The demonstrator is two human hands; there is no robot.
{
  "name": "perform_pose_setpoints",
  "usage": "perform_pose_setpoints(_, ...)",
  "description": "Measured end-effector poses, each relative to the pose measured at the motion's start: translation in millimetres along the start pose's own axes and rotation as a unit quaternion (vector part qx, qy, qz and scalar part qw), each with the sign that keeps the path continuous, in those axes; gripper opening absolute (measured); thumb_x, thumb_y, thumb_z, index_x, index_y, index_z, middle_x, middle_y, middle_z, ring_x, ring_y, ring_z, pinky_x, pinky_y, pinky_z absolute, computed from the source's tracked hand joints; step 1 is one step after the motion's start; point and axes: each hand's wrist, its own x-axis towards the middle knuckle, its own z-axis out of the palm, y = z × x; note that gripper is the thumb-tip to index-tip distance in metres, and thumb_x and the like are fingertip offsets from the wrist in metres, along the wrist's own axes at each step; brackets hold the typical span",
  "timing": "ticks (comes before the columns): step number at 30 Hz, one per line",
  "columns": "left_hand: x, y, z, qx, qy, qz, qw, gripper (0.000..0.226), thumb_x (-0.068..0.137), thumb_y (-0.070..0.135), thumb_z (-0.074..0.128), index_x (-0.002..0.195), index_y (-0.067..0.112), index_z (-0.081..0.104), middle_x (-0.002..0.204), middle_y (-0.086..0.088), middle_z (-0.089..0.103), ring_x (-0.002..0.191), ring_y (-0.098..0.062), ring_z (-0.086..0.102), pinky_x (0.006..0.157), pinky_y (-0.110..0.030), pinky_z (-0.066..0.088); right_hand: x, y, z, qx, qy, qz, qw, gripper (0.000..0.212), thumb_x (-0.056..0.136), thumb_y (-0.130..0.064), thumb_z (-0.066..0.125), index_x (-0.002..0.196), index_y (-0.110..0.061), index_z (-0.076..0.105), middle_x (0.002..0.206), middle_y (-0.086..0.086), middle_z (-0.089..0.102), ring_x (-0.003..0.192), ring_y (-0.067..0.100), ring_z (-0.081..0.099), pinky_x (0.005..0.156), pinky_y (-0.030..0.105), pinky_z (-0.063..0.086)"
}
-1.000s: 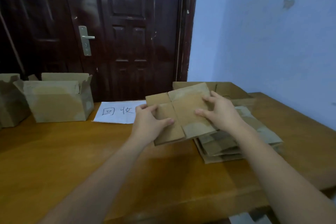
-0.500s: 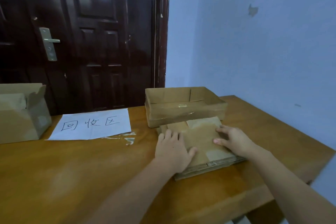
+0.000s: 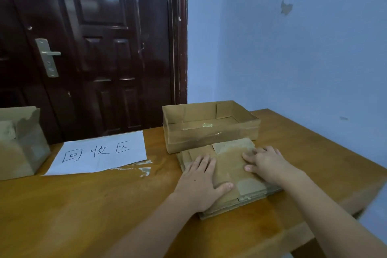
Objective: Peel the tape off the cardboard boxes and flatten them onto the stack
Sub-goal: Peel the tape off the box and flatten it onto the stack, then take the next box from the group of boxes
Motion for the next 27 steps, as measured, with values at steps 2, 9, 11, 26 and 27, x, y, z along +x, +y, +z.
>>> perform_pose_setpoints(2,0.7,0.6,-1.8,-0.004,-0.010,0.002,1.000,0.106,0.085,0.092,0.010,0.166,0.026,-0.003,0.173,0.001,-0.008,0.158,-0.019,-0.010,0.125,-0.041,-0.006,-0.1,-3.3,-0.3,0.010,-0.007,0.000,1.000,0.048,0.107,-0.045,0.039,0.153,-0.032,0.038,0.155,0.008,0.032,0.139,0.031,0.031,0.116,0.046,0.031)
perform_pose_setpoints(9,-6.2,2.8,-9.2,0.042,-0.008,0.023,0.999,0.082,0.094,0.082,0.009,0.164,0.039,0.012,0.173,-0.006,0.005,0.159,-0.026,0.003,0.126,-0.047,0.003,-14.0,1.0,22.2,0.139,0.066,0.017,0.988,0.052,0.100,-0.059,0.047,0.142,-0.028,0.047,0.128,0.006,0.064,0.110,0.024,0.061,0.082,0.034,0.048)
perform_pose_setpoints(11,-13.0,3.7,-11.5,0.053,0.025,0.038,0.998,0.072,0.100,0.075,0.011,0.162,0.040,0.023,0.171,-0.006,0.017,0.156,-0.026,0.013,0.126,-0.047,0.009,-21.0,-6.2,26.3,0.163,0.088,0.020,0.982,0.067,0.094,-0.070,0.046,0.144,-0.025,0.046,0.137,0.002,0.060,0.118,0.023,0.059,0.087,0.034,0.048)
perform_pose_setpoints(26,-183.9,-180.3,-113.6,0.087,0.097,-0.147,0.980,0.075,0.104,0.067,0.026,0.165,0.024,0.019,0.172,0.002,0.016,0.157,-0.017,0.013,0.126,-0.036,0.010,-40.2,-259.1,-38.0,0.103,0.182,-0.334,0.919,0.050,0.101,-0.039,0.057,0.149,-0.030,0.048,0.163,-0.007,0.033,0.149,0.014,0.031,0.118,0.029,0.026)
perform_pose_setpoints(27,-203.3,-194.9,-123.3,0.101,0.102,-0.167,0.975,0.075,0.105,0.066,0.026,0.165,0.022,0.018,0.172,0.001,0.017,0.157,-0.018,0.014,0.126,-0.035,0.011,-42.6,-289.3,-40.1,0.107,0.170,-0.364,0.909,0.052,0.102,-0.041,0.055,0.152,-0.030,0.044,0.165,-0.006,0.029,0.151,0.013,0.027,0.120,0.029,0.022)
